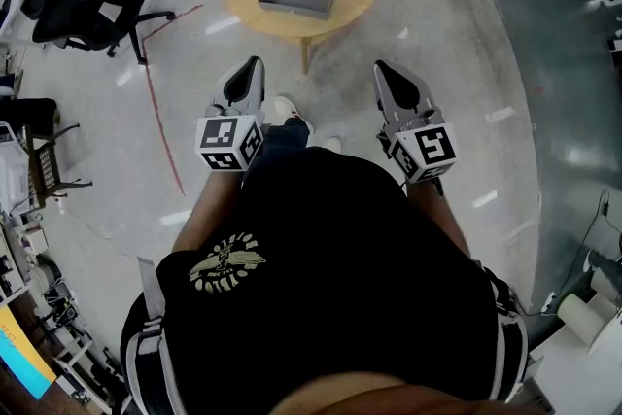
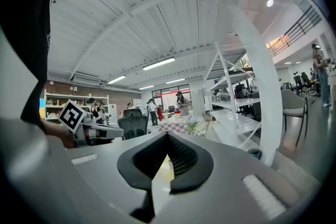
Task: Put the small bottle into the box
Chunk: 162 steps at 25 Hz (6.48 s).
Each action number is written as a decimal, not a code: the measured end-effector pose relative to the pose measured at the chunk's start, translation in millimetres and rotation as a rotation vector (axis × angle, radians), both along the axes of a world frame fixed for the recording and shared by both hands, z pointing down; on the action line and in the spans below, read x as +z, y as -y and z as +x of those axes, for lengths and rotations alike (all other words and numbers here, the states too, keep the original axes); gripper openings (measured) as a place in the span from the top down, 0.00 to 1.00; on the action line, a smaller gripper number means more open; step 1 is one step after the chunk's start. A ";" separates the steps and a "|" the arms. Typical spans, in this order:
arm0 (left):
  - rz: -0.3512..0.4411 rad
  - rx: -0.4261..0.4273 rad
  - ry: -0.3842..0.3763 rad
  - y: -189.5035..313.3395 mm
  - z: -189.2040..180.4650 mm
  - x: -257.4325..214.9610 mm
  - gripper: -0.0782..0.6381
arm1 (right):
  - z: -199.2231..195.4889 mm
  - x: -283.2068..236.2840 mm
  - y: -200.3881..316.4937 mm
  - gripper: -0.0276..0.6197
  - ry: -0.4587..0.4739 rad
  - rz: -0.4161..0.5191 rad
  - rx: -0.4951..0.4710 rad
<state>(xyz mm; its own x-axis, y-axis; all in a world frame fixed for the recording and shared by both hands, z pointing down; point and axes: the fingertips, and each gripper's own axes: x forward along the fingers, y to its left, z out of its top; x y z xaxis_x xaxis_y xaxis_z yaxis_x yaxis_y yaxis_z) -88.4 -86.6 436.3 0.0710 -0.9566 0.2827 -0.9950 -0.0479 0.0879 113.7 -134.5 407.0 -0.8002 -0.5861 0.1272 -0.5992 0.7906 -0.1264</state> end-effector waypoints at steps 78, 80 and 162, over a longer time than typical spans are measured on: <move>-0.349 0.017 -0.035 353.2 -116.6 133.5 0.89 | -136.3 254.6 389.3 0.74 -0.435 -0.355 -0.025; -0.368 -0.006 -0.028 351.8 -118.6 136.2 0.89 | -141.4 277.6 396.7 0.71 -0.483 -0.348 -0.046; -0.006 0.411 -0.151 378.8 -229.2 -4.7 0.89 | -256.3 -71.1 304.4 0.74 -0.526 -0.107 0.075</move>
